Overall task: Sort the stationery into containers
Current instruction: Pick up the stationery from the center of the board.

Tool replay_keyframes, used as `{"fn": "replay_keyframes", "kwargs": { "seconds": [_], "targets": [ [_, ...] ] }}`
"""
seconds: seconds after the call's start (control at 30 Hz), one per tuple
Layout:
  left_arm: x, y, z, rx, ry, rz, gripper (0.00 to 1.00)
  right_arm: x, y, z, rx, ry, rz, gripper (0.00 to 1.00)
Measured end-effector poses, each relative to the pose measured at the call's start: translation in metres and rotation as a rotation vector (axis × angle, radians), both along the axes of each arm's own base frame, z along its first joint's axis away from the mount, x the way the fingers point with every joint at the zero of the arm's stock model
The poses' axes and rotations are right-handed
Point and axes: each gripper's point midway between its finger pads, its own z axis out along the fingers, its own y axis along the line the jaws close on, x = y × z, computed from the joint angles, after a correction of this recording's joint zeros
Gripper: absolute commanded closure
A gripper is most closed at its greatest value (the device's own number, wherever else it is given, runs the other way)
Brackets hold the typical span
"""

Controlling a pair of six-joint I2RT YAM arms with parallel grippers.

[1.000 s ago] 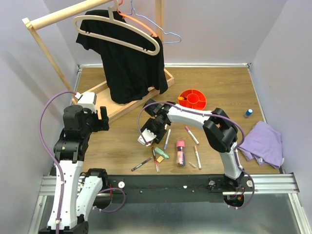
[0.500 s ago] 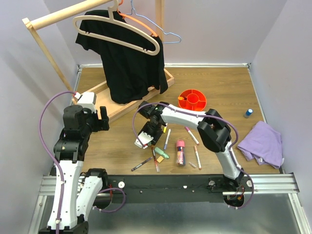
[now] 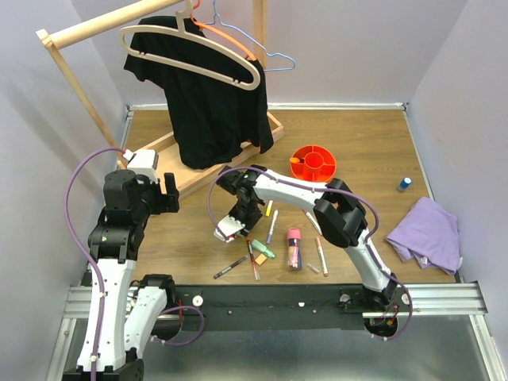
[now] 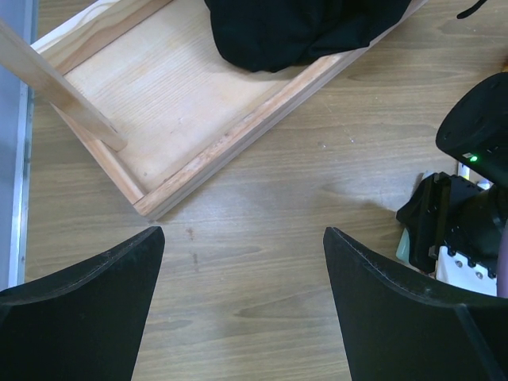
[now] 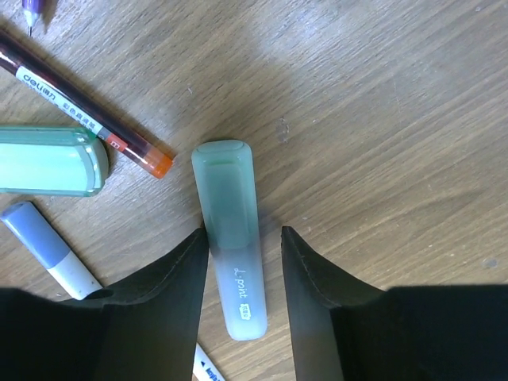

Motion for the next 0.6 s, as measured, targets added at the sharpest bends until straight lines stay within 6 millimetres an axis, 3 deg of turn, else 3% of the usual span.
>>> {"fn": "replay_keyframes", "kwargs": {
  "seconds": [0.17,0.2,0.3,0.6],
  "targets": [
    [0.001,-0.002,-0.002,-0.005,0.009,-0.009,0.1,-0.003,0.0,-0.003,-0.058,0.01,-0.031,0.64],
    [0.001,-0.002,-0.002,-0.006,0.012,-0.012,0.1,-0.004,-0.001,-0.003,-0.072,0.017,-0.044,0.75],
    [0.002,-0.004,-0.003,-0.011,0.015,-0.02,0.1,-0.006,0.001,-0.003,-0.108,0.035,-0.083,0.97],
    [0.003,-0.009,-0.001,-0.024,0.006,-0.046,0.1,-0.026,0.008,0.007,-0.083,0.161,-0.299,0.99]
  ]
}}
